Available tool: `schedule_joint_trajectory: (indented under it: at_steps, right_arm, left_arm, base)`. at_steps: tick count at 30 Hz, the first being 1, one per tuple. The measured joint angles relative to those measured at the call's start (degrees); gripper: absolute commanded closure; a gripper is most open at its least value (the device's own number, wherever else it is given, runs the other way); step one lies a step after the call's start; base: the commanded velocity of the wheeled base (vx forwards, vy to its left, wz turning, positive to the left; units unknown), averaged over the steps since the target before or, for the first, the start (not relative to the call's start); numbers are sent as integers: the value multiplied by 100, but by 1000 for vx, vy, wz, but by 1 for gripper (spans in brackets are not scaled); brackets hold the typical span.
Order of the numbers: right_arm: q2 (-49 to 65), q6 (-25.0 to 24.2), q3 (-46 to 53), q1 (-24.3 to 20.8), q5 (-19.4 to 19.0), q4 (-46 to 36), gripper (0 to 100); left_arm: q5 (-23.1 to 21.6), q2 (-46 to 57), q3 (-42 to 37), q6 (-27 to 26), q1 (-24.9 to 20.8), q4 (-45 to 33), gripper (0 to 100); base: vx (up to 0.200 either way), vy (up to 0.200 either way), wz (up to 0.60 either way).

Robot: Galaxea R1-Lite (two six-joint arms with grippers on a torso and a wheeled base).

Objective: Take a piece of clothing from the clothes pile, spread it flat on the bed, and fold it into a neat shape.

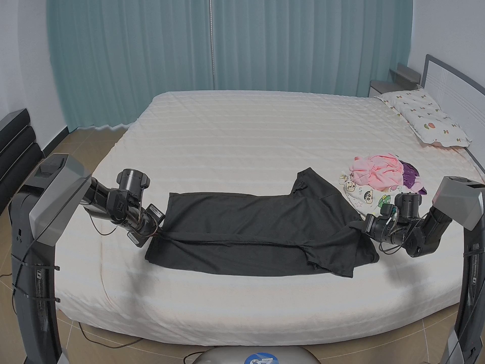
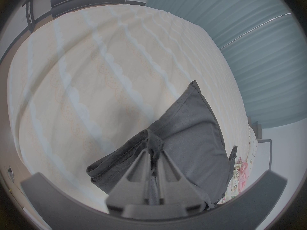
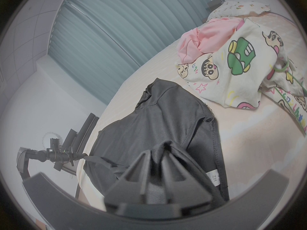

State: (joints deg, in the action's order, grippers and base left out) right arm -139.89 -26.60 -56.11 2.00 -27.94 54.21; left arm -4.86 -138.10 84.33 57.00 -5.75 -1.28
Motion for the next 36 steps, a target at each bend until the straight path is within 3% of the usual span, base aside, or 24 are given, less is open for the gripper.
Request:
schedule_joint_trajectory:
  at_steps: [6, 13, 17, 27, 36]
  right_arm:
    - [-107, -200, -48, -7, 93, 146, 0]
    - [-101, -879, -41, 61, 575, 658, 0]
    - [-5, -972, 207, 117, 697, 753, 0]
    - [373, -1163, 1401, 177, 895, 1640, 0]
    - [728, -1325, 2247, 95, 928, 2039, 0]
  left_arm:
    - [0, -27, 190, 11, 6, -328, 0]
    - [16, 2, 310, 1, 133, -460, 0]
    - [-6, 108, 232, -32, 284, -492, 0]
    - [-589, 502, -446, -391, 542, -438, 0]
    - [-617, 605, -385, 124, 143, -315, 0]
  base:
    - [0, 0, 0]
    - [0, 0, 0]
    - [0, 0, 0]
    - [0, 0, 0]
    - [0, 0, 0]
